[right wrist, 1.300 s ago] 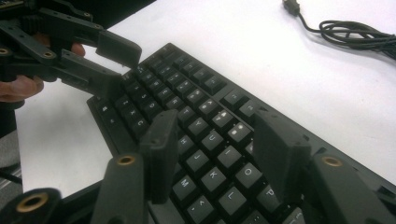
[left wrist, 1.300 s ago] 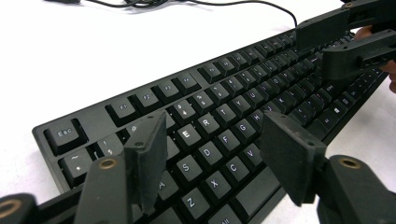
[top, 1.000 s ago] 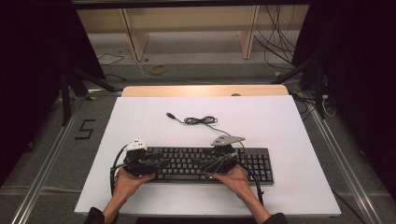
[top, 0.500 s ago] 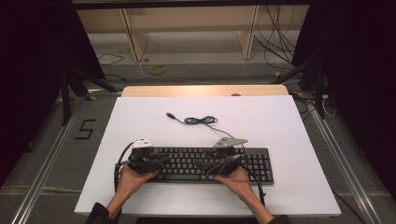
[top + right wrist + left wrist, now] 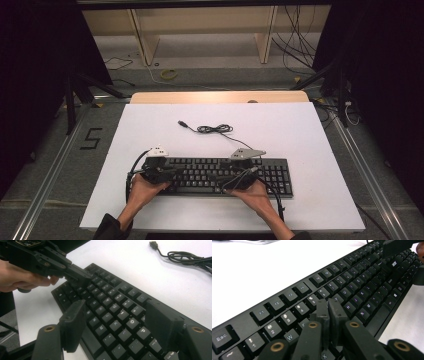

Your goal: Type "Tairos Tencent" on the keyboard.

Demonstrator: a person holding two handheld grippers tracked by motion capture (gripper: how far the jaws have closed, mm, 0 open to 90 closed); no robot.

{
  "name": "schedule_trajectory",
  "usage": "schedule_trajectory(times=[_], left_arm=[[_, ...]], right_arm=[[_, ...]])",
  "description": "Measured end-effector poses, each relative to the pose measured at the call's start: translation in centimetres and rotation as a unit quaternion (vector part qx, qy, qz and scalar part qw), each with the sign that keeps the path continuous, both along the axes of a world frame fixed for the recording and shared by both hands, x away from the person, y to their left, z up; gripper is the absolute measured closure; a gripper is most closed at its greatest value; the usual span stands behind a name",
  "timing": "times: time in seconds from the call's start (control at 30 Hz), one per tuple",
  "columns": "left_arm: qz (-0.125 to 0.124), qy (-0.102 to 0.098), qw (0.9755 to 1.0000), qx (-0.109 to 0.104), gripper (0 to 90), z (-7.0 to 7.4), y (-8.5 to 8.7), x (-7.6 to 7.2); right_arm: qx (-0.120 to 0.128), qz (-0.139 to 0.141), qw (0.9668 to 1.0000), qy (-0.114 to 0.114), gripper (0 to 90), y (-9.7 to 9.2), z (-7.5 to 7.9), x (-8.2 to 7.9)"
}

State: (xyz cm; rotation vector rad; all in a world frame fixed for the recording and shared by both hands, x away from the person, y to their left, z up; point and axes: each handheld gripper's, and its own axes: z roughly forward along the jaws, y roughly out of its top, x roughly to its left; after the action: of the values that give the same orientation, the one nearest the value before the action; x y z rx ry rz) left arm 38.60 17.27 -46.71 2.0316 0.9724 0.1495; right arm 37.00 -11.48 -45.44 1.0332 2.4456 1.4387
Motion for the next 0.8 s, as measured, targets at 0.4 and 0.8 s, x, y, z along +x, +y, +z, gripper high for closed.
schedule_trajectory(times=[0.4,0.8], left_arm=[[-0.005,0.009,0.9999,0.012,88.9,-0.35,-0.81,0.46],[0.0,0.011,0.9998,0.019,88.8,-0.68,-1.0,0.89]], right_arm=[[0.001,0.0,1.0,0.0,34.2,-0.33,-0.03,-0.28],[-0.001,0.0,1.0,0.0,34.2,-0.4,-0.06,-0.35]])
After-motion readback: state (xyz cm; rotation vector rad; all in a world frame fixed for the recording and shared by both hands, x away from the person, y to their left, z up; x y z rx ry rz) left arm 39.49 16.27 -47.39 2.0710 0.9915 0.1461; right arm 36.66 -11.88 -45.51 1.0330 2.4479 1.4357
